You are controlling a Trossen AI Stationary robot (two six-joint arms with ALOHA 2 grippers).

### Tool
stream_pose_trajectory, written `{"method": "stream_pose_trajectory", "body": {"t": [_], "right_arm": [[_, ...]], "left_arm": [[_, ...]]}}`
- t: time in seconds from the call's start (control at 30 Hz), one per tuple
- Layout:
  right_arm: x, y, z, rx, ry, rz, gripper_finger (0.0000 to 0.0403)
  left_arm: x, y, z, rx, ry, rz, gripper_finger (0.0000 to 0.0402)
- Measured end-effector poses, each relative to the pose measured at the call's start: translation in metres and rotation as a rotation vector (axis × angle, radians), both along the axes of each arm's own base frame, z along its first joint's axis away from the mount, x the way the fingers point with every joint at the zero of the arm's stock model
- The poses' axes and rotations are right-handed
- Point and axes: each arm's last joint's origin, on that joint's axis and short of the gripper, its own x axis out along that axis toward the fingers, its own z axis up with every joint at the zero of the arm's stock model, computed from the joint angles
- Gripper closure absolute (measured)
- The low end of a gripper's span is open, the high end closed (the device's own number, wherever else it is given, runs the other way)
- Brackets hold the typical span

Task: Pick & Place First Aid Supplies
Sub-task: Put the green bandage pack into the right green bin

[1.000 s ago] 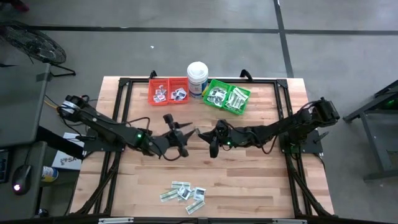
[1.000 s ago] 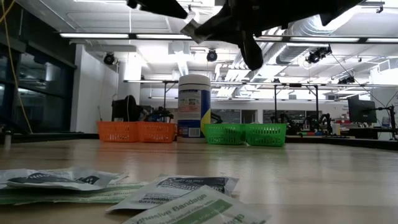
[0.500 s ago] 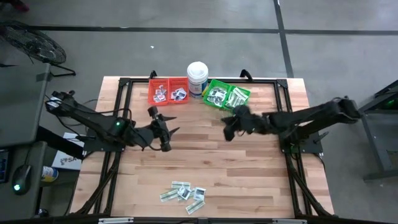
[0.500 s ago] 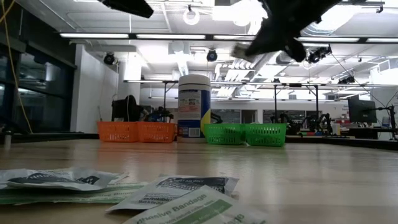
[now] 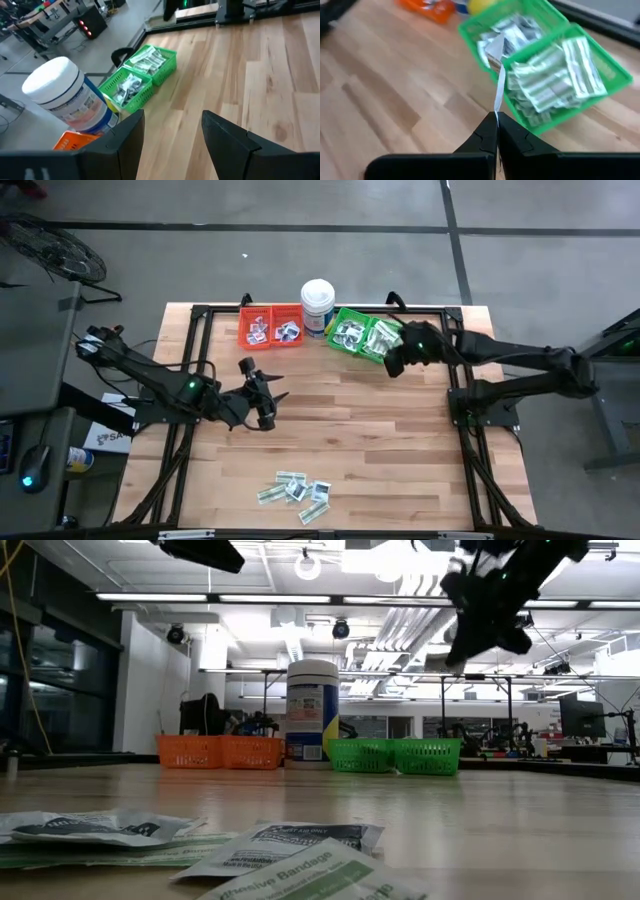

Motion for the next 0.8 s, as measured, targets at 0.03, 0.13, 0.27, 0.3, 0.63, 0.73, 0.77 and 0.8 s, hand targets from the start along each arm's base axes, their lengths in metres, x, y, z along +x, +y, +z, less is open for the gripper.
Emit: {"method": "stream_pose_trajectory", "body": {"t": [0.03,0.13,0.27,0.3,0.63,0.73,0.77,0.8], "right_arm": [[0.000,-0.006,-0.003,0.022,0.006,-0.027,0.0403],[0.002,-0.022,-0.010,0.065,0.017,-0.105,0.0403],[0.008,-0.041,-0.020,0.110,0.012,-0.145,0.0403],[0.010,-0.046,-0.024,0.123,0.014,-0.140,0.0403],[0.024,-0.077,-0.059,0.234,0.062,-0.072,0.0403],[0.026,-0.082,-0.066,0.242,0.087,-0.058,0.0403],[0.026,-0.083,-0.069,0.244,0.098,-0.052,0.0403],[0.026,-0.085,-0.072,0.249,0.110,-0.048,0.0403]], "left_arm": [[0.001,0.000,0.000,-0.002,-0.004,0.001,0.0209],[0.002,-0.001,0.000,-0.005,-0.012,0.001,0.0209],[0.004,-0.002,-0.002,-0.013,-0.013,0.006,0.0209],[0.005,-0.002,-0.003,-0.022,-0.017,0.008,0.0209],[0.009,-0.004,-0.007,-0.065,-0.022,0.014,0.0209],[0.010,-0.005,-0.009,-0.065,-0.009,0.009,0.0209],[0.010,-0.005,-0.009,-0.069,-0.009,0.007,0.0209],[0.011,-0.005,-0.009,-0.076,-0.014,0.008,0.0209]]}}
